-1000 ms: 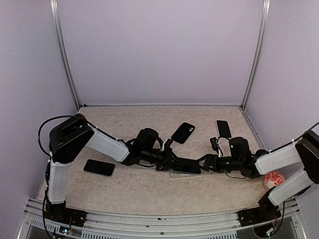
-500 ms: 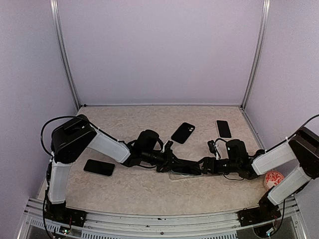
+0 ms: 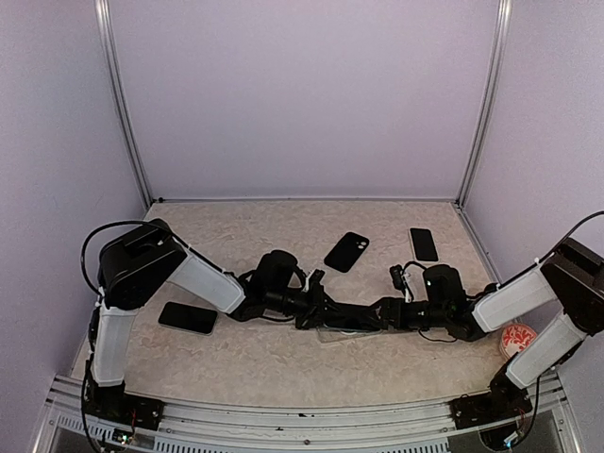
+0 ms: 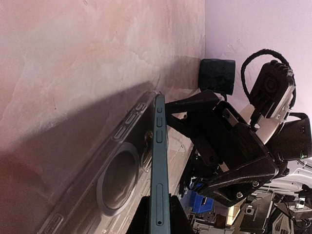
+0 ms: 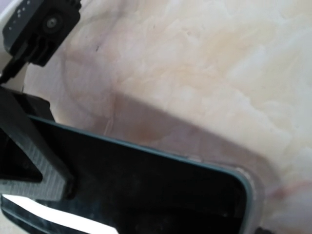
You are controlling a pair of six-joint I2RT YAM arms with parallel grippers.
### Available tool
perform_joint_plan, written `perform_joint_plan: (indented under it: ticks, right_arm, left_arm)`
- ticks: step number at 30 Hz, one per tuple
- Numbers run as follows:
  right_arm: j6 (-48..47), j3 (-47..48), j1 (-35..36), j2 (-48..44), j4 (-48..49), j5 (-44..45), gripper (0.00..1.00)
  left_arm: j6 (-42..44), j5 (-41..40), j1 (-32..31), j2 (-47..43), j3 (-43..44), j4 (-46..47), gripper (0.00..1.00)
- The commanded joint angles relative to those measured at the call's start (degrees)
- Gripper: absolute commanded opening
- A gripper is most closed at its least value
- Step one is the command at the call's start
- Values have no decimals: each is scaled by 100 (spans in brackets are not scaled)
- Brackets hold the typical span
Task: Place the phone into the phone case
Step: Install the phone on the phone case.
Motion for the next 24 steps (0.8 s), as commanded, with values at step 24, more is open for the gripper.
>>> perform_joint_plan:
  ticks: [24]
  right_arm:
    - [137,268,441,-61,-465,33,83]
  left_arm:
    - [-1383,-353,-163,145,-649,1268,0]
